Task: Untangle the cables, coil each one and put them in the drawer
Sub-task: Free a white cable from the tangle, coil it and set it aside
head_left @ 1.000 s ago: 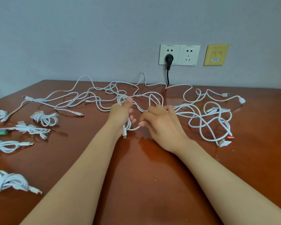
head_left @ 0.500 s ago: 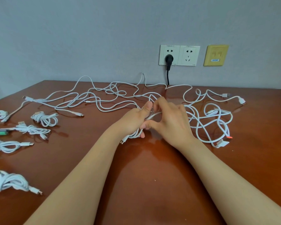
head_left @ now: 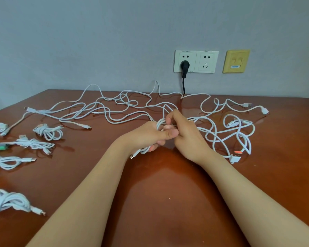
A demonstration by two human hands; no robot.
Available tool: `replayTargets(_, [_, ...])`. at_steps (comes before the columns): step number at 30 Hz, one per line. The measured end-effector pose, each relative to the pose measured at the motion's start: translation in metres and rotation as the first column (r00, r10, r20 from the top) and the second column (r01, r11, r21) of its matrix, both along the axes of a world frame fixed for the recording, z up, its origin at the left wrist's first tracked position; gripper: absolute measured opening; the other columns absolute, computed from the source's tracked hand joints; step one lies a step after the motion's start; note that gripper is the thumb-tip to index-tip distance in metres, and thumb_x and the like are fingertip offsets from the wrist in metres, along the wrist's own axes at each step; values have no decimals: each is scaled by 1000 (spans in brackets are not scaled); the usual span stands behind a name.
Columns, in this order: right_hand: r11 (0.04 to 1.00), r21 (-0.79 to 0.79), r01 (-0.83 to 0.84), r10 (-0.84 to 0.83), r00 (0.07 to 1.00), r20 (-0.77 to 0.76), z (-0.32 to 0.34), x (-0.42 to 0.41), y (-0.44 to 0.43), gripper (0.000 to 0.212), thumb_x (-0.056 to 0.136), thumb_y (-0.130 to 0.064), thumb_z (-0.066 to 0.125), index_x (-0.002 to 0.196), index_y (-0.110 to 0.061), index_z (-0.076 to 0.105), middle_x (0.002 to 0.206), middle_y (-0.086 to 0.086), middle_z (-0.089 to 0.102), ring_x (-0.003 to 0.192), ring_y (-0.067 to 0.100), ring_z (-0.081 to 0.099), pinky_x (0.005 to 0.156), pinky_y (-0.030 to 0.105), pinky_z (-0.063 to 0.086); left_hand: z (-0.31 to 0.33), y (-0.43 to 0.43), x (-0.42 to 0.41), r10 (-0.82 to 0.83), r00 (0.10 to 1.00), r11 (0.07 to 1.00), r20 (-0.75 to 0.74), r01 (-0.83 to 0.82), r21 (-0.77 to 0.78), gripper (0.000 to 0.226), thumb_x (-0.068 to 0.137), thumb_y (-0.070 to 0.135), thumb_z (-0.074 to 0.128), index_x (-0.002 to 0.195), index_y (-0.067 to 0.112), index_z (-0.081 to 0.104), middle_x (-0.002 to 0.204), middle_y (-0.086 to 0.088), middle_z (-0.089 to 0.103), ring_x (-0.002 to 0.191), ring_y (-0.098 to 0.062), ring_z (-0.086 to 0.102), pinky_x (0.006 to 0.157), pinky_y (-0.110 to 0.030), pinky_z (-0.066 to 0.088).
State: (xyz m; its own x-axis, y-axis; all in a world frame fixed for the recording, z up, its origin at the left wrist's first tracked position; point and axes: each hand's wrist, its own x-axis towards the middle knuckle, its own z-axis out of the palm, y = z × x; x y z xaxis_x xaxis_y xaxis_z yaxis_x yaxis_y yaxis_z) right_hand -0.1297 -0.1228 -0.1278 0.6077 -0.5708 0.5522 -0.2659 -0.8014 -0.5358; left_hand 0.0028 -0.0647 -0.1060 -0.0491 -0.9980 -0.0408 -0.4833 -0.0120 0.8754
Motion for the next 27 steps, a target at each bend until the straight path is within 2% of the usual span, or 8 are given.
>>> replayTargets(2, [1000,27,4,-3,1000,-24,0,-2,1,4,86,-30,38,85,-26,38,72,7,64,64,24,52,60,38,40,1,1,1,-18,999,1000,-34,18,16,37,92,28,54,62,19,36,40,14,31,36,-5,31,49,-21,26])
replayTargets(4, [1000,20,22,-20,998,-63,1,-3,3,4,86,-34,35,83,-31,35,70,4,62,63,22,51,60,38,40,2,3,2,-33,998,999,-47,34,24,38,95,23,51,60,20,36,39,14,31,35,-3,30,48,-18,26])
replayTargets(6, [998,-6,55,-55,997,-56,2,-3,5,11,88,-37,29,83,-29,36,64,-3,54,61,19,49,59,37,38,3,4,2,-45,998,999,-44,46,25,40,96,23,49,59,19,35,38,13,31,34,-4,30,47,-20,24])
replayTargets(8, [992,0,128,-128,991,40,3,-2,6,27,94,-40,25,88,-19,40,61,-5,47,62,24,49,61,38,39,2,4,1,-43,997,999,-61,44,24,39,97,25,47,60,18,38,38,12,31,33,-5,30,44,-20,22])
replayTargets(12, [961,-13,277,-276,959,60,5,-5,1,20,101,-29,32,93,-15,44,66,-1,52,73,35,54,66,40,40,-2,-2,4,52,974,999,-222,-48,22,27,99,30,43,85,12,58,42,10,30,32,-6,28,37,-17,24])
replayTargets(19, [898,17,440,-438,896,-79,4,-5,-2,29,101,-30,29,99,-10,50,91,14,63,91,38,54,66,35,31,-7,-9,10,247,909,958,-336,-281,-54,34,100,36,39,84,16,61,40,11,31,31,-7,29,36,-15,27])
replayTargets(23, [909,60,412,-403,908,-118,6,-3,0,28,101,-28,31,98,-9,53,90,13,63,91,36,54,70,37,37,-8,-11,12,322,858,925,-400,-375,-60,37,100,36,37,83,16,64,38,12,32,31,-7,28,36,-15,27])
replayTargets(27, [948,50,314,-307,945,-109,5,2,6,22,101,-25,32,87,-12,44,76,10,56,82,37,53,68,39,38,-7,-10,8,325,862,920,-389,-383,-80,39,98,42,38,83,18,65,39,11,32,31,-7,29,37,-16,28])
